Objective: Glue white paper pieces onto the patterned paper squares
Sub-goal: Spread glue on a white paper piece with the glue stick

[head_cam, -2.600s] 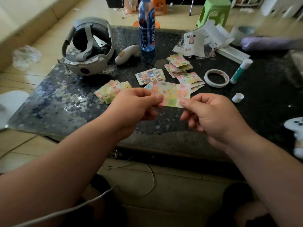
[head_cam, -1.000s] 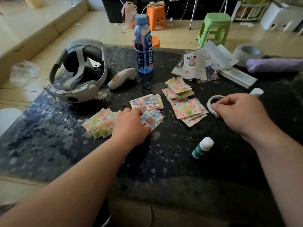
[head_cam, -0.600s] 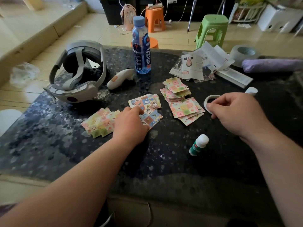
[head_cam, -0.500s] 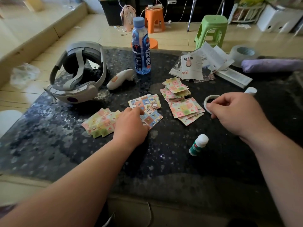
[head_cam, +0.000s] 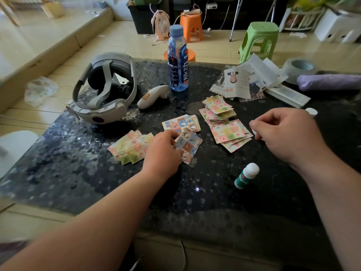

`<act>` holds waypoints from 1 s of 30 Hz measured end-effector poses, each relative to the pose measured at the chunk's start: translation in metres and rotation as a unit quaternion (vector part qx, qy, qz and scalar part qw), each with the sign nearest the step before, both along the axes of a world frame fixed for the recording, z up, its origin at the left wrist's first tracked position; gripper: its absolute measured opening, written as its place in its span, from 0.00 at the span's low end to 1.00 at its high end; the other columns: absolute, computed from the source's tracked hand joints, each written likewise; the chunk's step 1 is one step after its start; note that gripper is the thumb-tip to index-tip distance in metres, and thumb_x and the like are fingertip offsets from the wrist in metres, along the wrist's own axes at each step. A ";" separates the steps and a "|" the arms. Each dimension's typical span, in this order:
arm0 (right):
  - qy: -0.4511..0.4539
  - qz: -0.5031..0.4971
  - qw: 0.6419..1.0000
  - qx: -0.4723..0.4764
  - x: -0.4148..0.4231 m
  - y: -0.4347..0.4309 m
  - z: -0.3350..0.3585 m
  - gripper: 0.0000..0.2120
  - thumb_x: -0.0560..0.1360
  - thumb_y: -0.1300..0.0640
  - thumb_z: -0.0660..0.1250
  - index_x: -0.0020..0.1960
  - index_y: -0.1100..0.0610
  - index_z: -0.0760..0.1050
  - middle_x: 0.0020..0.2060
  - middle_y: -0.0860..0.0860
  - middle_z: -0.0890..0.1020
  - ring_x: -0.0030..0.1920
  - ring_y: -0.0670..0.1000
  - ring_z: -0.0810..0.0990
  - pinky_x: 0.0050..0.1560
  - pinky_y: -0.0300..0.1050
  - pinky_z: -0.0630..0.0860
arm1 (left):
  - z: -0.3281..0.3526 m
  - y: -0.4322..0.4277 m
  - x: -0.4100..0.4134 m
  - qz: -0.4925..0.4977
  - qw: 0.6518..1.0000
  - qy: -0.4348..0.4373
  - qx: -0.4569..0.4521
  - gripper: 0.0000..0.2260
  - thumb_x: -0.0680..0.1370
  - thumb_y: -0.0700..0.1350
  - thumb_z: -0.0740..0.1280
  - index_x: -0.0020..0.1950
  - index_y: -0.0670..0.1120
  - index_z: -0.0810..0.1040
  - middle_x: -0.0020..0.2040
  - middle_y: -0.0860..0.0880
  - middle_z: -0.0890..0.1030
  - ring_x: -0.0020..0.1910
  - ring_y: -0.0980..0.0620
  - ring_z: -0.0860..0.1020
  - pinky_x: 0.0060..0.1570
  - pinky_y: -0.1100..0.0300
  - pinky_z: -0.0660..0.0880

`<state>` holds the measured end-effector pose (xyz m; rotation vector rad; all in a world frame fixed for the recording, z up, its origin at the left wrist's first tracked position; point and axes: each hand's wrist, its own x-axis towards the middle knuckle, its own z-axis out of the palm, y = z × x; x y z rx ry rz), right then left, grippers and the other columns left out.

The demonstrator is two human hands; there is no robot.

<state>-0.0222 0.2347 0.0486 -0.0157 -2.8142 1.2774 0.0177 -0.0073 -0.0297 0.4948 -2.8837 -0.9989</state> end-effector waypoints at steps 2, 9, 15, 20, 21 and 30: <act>0.018 0.003 1.000 -0.001 0.002 -0.002 0.003 0.07 0.77 0.53 0.73 0.40 0.49 0.81 0.34 0.48 0.84 0.39 0.48 0.82 0.37 0.42 0.73 | 0.004 -0.001 0.000 0.024 0.999 0.008 0.043 0.17 0.78 0.44 0.72 0.66 0.50 0.76 0.47 0.55 0.78 0.45 0.58 0.76 0.44 0.62 0.71; 0.091 0.050 0.989 -0.109 0.031 -0.020 0.023 0.05 0.76 0.54 0.74 0.41 0.51 0.83 0.31 0.44 0.84 0.32 0.41 0.81 0.33 0.29 0.73 | 0.032 -0.013 -0.002 0.055 0.985 -0.045 0.157 0.07 0.78 0.52 0.73 0.47 0.49 0.86 0.42 0.51 0.86 0.45 0.47 0.84 0.47 0.51 0.81; -0.080 0.125 0.973 -0.174 0.062 -0.047 0.004 0.12 0.77 0.53 0.73 0.36 0.55 0.83 0.25 0.48 0.80 0.23 0.43 0.71 0.31 0.43 0.67 | 0.042 -0.019 0.012 0.081 0.902 -0.062 0.420 0.09 0.77 0.46 0.74 0.40 0.44 0.84 0.44 0.45 0.87 0.45 0.47 0.83 0.46 0.54 0.80; -0.221 0.027 0.948 -0.228 0.065 -0.065 -0.020 0.11 0.76 0.49 0.74 0.42 0.56 0.82 0.28 0.49 0.81 0.24 0.46 0.70 0.29 0.44 0.67 | 0.055 -0.017 0.029 0.052 0.870 -0.061 0.487 0.08 0.73 0.47 0.76 0.40 0.43 0.85 0.47 0.41 0.87 0.44 0.47 0.82 0.46 0.54 0.78; -0.248 0.017 0.936 -0.249 0.065 -0.068 -0.022 0.11 0.76 0.50 0.74 0.44 0.57 0.81 0.29 0.50 0.81 0.23 0.46 0.69 0.26 0.42 0.65 | 0.056 -0.018 0.032 0.051 0.865 -0.065 0.494 0.08 0.72 0.48 0.76 0.39 0.44 0.85 0.48 0.39 0.87 0.44 0.48 0.81 0.42 0.56 0.77; -0.277 0.035 0.912 -0.300 0.086 -0.082 -0.028 0.11 0.80 0.59 0.69 0.41 0.62 0.78 0.26 0.55 0.70 0.24 0.48 0.64 0.24 0.40 0.60 | 0.064 -0.036 0.053 0.052 0.874 -0.083 0.476 0.07 0.79 0.44 0.71 0.50 0.42 0.86 0.44 0.47 0.87 0.34 0.53 0.77 0.33 0.61 0.75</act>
